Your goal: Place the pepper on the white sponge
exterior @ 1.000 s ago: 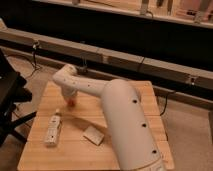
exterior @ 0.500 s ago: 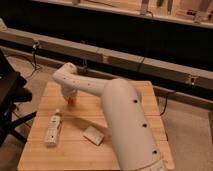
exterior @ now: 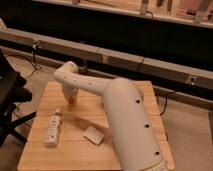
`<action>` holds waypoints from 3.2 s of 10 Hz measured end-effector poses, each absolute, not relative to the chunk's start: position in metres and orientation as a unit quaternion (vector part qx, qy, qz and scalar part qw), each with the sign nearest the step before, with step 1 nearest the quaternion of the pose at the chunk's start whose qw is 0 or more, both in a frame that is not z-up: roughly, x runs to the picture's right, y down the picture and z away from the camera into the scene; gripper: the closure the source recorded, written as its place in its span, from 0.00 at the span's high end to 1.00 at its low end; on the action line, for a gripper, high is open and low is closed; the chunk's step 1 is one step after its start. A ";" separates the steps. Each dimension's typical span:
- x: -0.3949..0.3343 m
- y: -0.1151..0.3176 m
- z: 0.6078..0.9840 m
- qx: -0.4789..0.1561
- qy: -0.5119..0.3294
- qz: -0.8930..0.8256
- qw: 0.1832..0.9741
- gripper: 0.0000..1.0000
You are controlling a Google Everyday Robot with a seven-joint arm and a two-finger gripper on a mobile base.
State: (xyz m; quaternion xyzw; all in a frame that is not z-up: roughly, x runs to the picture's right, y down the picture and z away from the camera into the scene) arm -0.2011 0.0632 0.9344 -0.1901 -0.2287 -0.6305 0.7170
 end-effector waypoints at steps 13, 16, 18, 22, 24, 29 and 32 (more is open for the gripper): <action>-0.178 0.063 0.922 -0.191 -0.240 -0.634 0.709 0.01; -0.181 0.065 0.919 -0.190 -0.245 -0.638 0.705 0.01; -0.179 0.065 0.918 -0.191 -0.246 -0.639 0.704 0.01; -0.177 0.065 0.915 -0.190 -0.250 -0.641 0.700 0.01; -0.176 0.066 0.913 -0.189 -0.251 -0.643 0.699 0.01; -0.175 0.067 0.909 -0.187 -0.255 -0.645 0.696 0.01; -0.174 0.067 0.907 -0.187 -0.256 -0.646 0.694 0.01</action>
